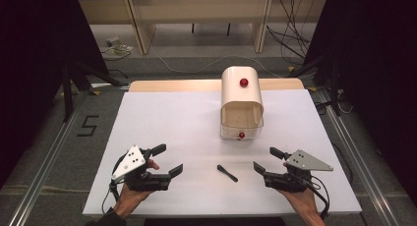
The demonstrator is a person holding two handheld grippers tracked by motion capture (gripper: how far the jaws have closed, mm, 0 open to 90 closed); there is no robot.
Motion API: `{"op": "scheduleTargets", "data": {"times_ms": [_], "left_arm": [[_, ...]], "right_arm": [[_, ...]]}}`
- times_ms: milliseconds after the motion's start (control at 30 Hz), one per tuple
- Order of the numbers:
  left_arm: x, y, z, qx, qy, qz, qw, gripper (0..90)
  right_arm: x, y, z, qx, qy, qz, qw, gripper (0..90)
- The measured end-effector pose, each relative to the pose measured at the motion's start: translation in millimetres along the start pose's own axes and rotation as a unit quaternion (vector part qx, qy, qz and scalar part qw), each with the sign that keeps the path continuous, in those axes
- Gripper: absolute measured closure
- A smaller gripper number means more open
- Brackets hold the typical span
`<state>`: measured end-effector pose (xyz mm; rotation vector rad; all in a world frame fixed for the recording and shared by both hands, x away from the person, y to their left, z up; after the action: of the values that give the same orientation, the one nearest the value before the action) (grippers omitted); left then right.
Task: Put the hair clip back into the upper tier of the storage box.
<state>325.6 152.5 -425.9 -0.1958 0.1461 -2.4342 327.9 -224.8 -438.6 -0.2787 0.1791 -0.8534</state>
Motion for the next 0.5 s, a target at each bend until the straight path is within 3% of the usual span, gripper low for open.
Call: {"op": "scheduleTargets", "data": {"times_ms": [500], "left_arm": [[0.1,0.0,0.1,0.0,0.001,-0.001,1.0,12.3]], "right_arm": [[2.6,-0.7,0.1,0.001,0.001,-0.004,1.0,24.3]]}}
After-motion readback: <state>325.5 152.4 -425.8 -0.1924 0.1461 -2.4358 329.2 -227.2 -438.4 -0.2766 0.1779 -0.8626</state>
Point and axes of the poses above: each handheld gripper's, and its own axes: y roughly forward along the jaws, z roughly out of its top, x roughly to its right, the point moved 3 cm from there along y, roughly forward along the jaws, and after that the axes turned 2 degrees about x, right-handed, at the moved point
